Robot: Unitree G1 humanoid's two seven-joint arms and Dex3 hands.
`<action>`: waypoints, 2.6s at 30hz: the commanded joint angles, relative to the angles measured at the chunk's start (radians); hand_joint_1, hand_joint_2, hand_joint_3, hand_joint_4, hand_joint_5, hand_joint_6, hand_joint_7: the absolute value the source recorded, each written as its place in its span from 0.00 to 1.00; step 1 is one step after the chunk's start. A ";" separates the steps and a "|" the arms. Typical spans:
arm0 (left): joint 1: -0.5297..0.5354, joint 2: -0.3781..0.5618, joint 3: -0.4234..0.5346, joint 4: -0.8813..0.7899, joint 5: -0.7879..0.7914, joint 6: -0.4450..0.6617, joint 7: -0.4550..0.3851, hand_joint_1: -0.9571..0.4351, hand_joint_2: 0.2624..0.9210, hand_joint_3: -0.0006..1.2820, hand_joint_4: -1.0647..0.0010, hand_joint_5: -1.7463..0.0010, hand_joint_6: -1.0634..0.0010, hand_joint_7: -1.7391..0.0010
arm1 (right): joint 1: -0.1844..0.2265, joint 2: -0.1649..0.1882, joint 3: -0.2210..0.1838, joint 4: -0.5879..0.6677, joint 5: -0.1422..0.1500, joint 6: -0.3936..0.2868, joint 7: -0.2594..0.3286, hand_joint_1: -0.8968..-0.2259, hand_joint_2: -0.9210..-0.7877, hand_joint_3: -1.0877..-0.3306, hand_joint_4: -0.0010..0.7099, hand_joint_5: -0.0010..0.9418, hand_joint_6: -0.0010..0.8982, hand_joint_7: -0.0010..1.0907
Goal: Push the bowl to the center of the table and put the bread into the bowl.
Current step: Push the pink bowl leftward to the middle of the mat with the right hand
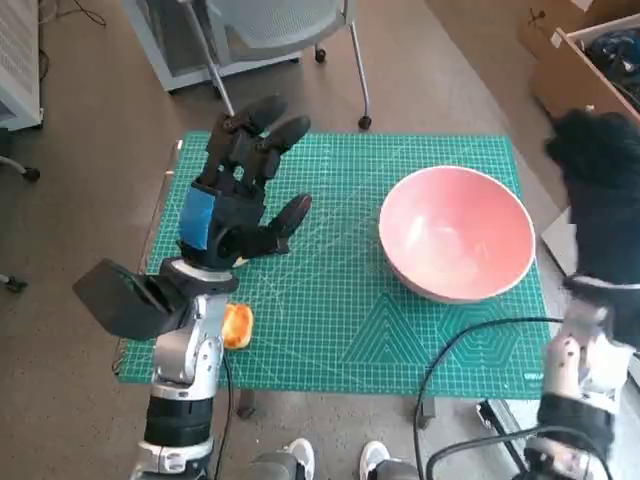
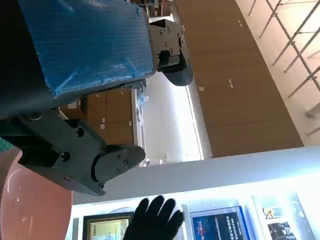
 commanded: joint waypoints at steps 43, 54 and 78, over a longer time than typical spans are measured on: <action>0.028 0.019 0.011 -0.042 0.001 0.003 0.014 0.61 0.58 0.59 1.00 0.60 1.00 0.53 | -0.226 0.110 0.036 0.736 -0.174 -0.004 -0.142 0.63 0.00 0.58 0.39 0.00 0.25 0.28; 0.049 0.034 0.015 -0.080 0.004 0.017 0.033 0.60 0.56 0.61 1.00 0.59 1.00 0.53 | -0.274 0.168 0.068 0.737 -0.201 0.034 -0.181 0.61 0.00 0.56 0.41 0.01 0.27 0.29; 0.083 0.040 0.014 -0.116 0.016 0.027 0.073 0.58 0.58 0.58 1.00 0.58 1.00 0.52 | -0.328 0.204 0.101 0.713 -0.224 0.068 -0.155 0.63 0.00 0.52 0.40 0.01 0.18 0.37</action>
